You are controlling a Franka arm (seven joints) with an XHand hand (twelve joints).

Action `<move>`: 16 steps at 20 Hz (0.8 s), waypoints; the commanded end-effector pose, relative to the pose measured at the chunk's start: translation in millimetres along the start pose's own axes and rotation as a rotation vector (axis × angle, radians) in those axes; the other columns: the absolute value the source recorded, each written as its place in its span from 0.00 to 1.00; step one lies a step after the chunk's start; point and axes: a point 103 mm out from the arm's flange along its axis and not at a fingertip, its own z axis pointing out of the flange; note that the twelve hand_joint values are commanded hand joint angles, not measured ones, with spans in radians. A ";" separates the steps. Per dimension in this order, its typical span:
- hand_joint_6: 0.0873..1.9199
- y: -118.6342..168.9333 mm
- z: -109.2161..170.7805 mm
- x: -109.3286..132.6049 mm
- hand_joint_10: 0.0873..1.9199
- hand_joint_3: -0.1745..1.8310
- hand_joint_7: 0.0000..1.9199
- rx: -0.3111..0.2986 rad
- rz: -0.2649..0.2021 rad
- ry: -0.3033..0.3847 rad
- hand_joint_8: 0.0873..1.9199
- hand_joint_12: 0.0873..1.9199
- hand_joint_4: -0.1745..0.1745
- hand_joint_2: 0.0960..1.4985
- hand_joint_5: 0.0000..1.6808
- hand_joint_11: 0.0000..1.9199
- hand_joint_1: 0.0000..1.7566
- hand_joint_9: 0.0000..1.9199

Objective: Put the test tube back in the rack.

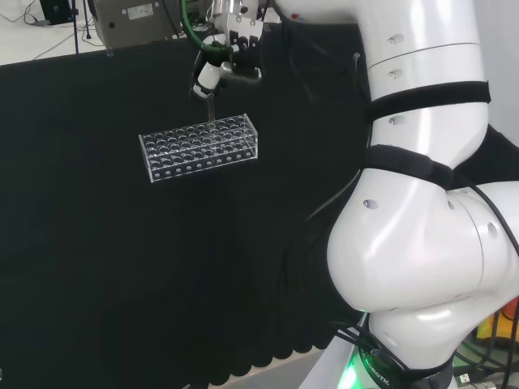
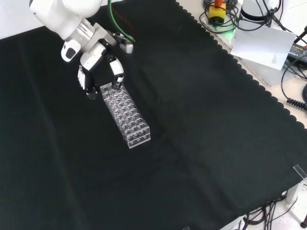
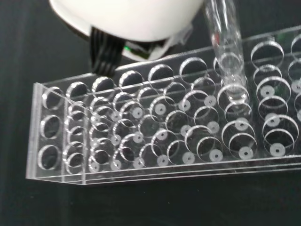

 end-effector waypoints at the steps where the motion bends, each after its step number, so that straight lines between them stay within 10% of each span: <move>1: 0.30 -41.3 -47.8 15.1 0.00 0.44 0.25 -0.128 -0.097 -0.018 0.45 0.75 0.54 0.28 0.37 0.21 0.61 0.50; 16: 0.25 -146.5 -114.8 21.1 0.00 0.39 0.18 -0.337 -0.174 -0.046 0.45 0.80 0.50 0.33 0.29 0.11 0.55 0.42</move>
